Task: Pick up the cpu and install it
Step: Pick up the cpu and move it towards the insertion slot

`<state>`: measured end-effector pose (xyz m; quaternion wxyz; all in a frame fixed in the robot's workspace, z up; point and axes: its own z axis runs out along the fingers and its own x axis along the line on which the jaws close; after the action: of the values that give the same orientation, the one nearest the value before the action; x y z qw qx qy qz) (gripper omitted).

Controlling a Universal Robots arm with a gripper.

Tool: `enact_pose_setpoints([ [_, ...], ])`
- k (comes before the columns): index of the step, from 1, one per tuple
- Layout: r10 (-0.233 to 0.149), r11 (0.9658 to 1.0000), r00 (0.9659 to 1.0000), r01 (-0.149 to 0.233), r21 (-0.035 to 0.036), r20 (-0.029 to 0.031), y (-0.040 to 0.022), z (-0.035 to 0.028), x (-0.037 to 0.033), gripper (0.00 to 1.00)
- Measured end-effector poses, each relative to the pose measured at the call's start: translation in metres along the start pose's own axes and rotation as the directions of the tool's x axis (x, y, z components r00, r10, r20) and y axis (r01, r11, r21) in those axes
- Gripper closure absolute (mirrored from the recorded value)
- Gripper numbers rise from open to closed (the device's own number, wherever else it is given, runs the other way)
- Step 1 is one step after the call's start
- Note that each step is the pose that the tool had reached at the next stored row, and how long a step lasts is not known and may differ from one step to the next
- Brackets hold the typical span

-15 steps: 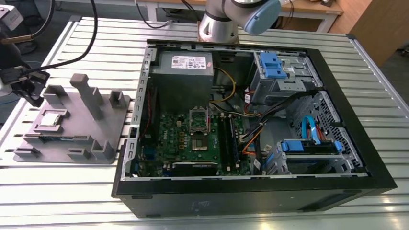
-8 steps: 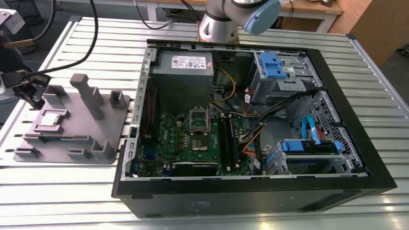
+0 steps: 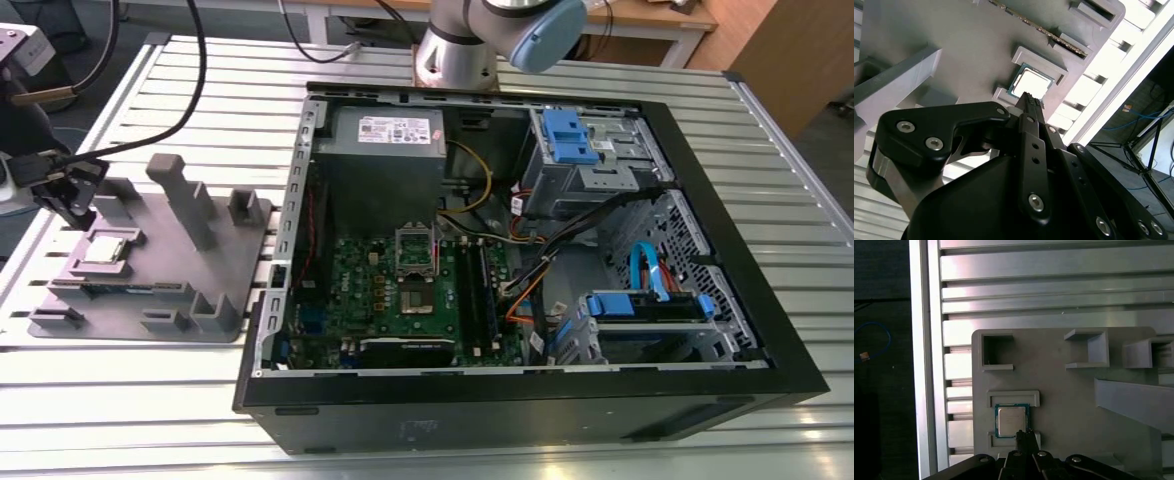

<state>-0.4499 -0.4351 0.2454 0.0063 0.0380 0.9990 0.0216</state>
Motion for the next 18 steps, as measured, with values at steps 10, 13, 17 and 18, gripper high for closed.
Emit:
enact_pose_setpoints([
  [10,0.000,1.0000,1.0000,0.000,0.0003,0.0001,-0.0003,0.0075,0.0000,0.89],
  [13,0.000,1.0000,1.0000,0.000,0.0003,0.0001,-0.0005,0.0111,0.0001,0.89],
  [17,0.000,1.0000,1.0000,0.000,0.0005,-0.0001,-0.0006,0.0119,0.0001,0.89],
  [18,0.000,1.0000,1.0000,0.000,0.0005,-0.0001,-0.0005,0.0119,0.0001,0.89],
])
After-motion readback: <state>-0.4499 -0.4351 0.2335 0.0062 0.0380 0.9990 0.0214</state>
